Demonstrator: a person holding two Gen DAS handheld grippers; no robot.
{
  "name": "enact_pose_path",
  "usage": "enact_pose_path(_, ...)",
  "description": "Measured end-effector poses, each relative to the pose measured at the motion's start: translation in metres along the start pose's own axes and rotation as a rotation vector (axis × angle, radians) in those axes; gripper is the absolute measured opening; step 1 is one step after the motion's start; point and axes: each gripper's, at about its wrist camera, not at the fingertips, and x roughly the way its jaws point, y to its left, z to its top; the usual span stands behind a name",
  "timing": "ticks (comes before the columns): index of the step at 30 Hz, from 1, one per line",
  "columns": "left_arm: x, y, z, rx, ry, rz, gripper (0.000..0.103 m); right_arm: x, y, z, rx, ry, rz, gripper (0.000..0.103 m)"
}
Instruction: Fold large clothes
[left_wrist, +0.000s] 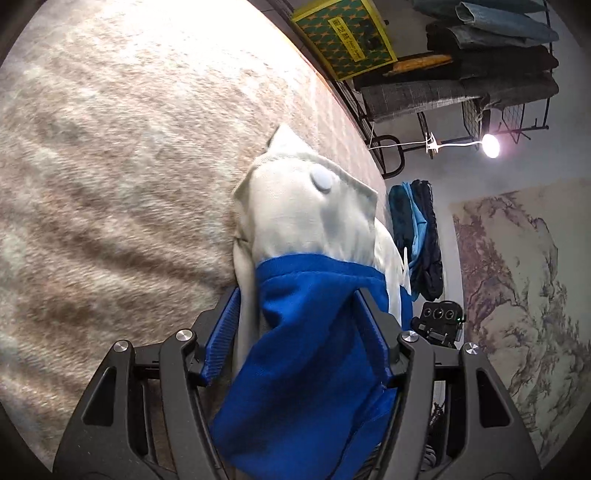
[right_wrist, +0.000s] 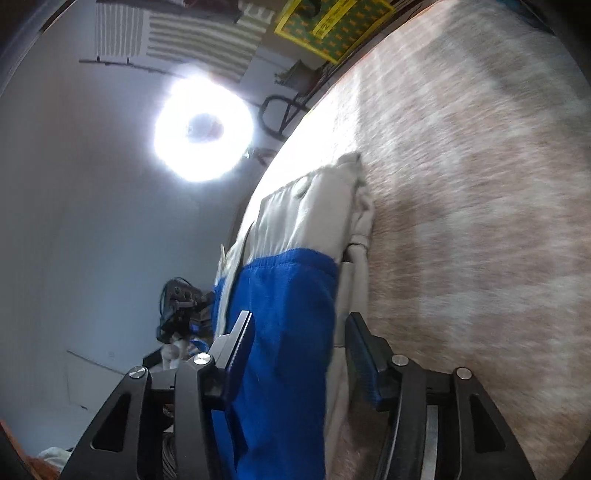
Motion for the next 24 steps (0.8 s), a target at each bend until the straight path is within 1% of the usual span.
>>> enact_pose_path(3,0.004,-0.006,-0.002,0.011,0.008,0.003,0.063,0.003,0.005,-0.001,-0.013,0.009,-0.005,0.056)
enact_pose_path(6,0.0,-0.001,-0.008,0.007,0.027,-0.013,0.062,-0.004,0.0,-0.009,0.019,0.01,0.034,0.052)
enact_pose_path(8,0.001,-0.002,-0.009,0.014,0.023,-0.013,0.062,-0.005,-0.004,-0.008,0.033,0.003,0.057,0.051)
enact_pose_path(10,0.005,-0.006,-0.007,0.02,0.025,-0.006,0.062,0.001,-0.006,-0.004,0.047,0.002,0.07,0.049)
enact_pose_path(12,0.011,-0.011,-0.005,0.032,0.008,0.006,0.062,0.012,-0.002,-0.001,0.048,0.004,0.067,0.049)
enact_pose_path(14,0.014,-0.015,-0.005,0.031,0.0,0.017,0.062,0.02,0.003,0.001,0.039,0.019,0.062,0.046)
enact_pose_path(15,0.014,-0.016,-0.005,0.031,-0.004,0.026,0.058,0.023,0.005,0.001,0.035,0.02,0.048,0.041)
enact_pose_path(18,0.013,-0.023,-0.01,0.069,-0.017,0.07,0.046,0.018,0.011,-0.003,0.016,0.01,0.021,0.034)
enact_pose_path(19,0.012,-0.027,-0.012,0.084,-0.023,0.082,0.044,0.015,0.015,-0.004,-0.002,0.007,0.004,0.033)
enact_pose_path(21,0.01,-0.04,-0.016,0.135,-0.037,0.123,0.037,0.012,0.026,-0.005,-0.047,0.003,-0.047,0.03)
enact_pose_path(24,0.005,-0.055,-0.022,0.179,-0.059,0.148,0.03,0.007,0.047,-0.007,-0.118,-0.003,-0.123,0.028)
